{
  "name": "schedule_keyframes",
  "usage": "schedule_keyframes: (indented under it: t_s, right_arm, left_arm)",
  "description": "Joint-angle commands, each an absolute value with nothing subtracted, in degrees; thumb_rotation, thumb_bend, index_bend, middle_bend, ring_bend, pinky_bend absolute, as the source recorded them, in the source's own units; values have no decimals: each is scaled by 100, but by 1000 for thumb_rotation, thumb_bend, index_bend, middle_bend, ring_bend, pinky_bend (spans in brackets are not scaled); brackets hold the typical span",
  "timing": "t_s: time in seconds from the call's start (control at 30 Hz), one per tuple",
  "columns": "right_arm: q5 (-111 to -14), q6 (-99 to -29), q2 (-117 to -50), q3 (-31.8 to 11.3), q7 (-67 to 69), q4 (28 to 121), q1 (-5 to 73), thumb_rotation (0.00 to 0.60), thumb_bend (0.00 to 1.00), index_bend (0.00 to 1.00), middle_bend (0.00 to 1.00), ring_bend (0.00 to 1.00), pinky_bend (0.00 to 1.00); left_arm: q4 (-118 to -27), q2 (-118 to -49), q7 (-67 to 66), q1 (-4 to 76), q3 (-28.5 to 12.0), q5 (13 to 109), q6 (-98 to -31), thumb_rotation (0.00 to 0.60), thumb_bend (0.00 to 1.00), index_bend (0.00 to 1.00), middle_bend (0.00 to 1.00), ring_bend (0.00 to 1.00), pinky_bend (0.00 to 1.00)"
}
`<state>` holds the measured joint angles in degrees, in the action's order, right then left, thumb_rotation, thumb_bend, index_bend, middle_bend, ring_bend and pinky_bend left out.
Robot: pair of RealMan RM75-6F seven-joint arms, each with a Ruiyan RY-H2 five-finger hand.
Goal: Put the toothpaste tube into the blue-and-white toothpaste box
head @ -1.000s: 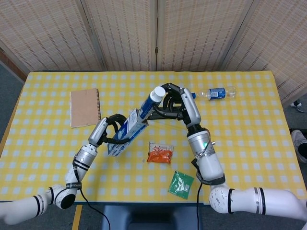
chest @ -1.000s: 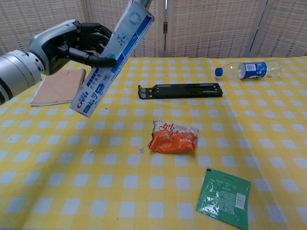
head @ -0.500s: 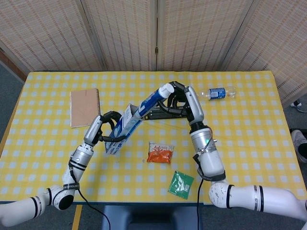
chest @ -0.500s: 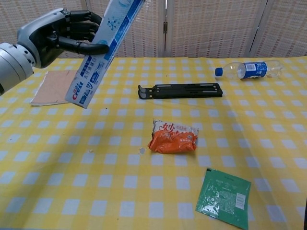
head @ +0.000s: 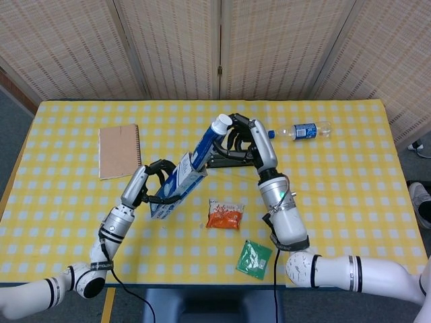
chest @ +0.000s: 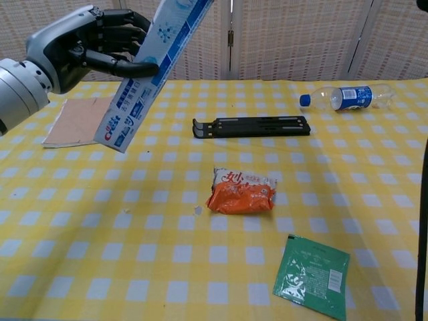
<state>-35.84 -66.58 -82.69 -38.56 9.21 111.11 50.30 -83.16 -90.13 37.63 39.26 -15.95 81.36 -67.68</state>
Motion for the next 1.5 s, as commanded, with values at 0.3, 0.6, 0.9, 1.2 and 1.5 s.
schedule_keyframes:
  t_s: [0.3, 0.6, 0.9, 1.2, 1.5]
  right_arm:
    - [-4159, -6092, -7988, -3668, 1114, 11194, 4940, 600, 400, 66, 51, 162, 242]
    - [-4300, -5720, -7697, -3540, 1201, 11214, 4891, 600, 400, 0, 0, 13, 25]
    - [-4720, -5529, -7407, -3655, 1802, 11402, 4636, 600, 400, 0, 0, 0, 3]
    - [-5165, -5427, -7017, -3636, 2114, 11497, 4393, 600, 393, 0, 0, 0, 0]
    - [-6136, -5745, -6148, -2677, 1402, 11596, 3547, 600, 393, 0, 0, 0, 0]
  left_arm:
    - [-8402, -9017, 3703, 3954, -1620, 8093, -6767, 600, 150, 463, 544, 477, 655]
    - [-8413, -8933, 3932, 3940, -1721, 7972, -6736, 600, 150, 463, 544, 477, 655]
    - [-8393, -8903, 4587, 3868, -1899, 7994, -6962, 600, 150, 464, 544, 478, 655]
    - [-8361, -8919, 4487, 3886, -1842, 8061, -6981, 600, 150, 463, 544, 477, 655]
    - [-7926, -8545, 3780, 3816, -1131, 8596, -6706, 600, 150, 463, 544, 476, 655]
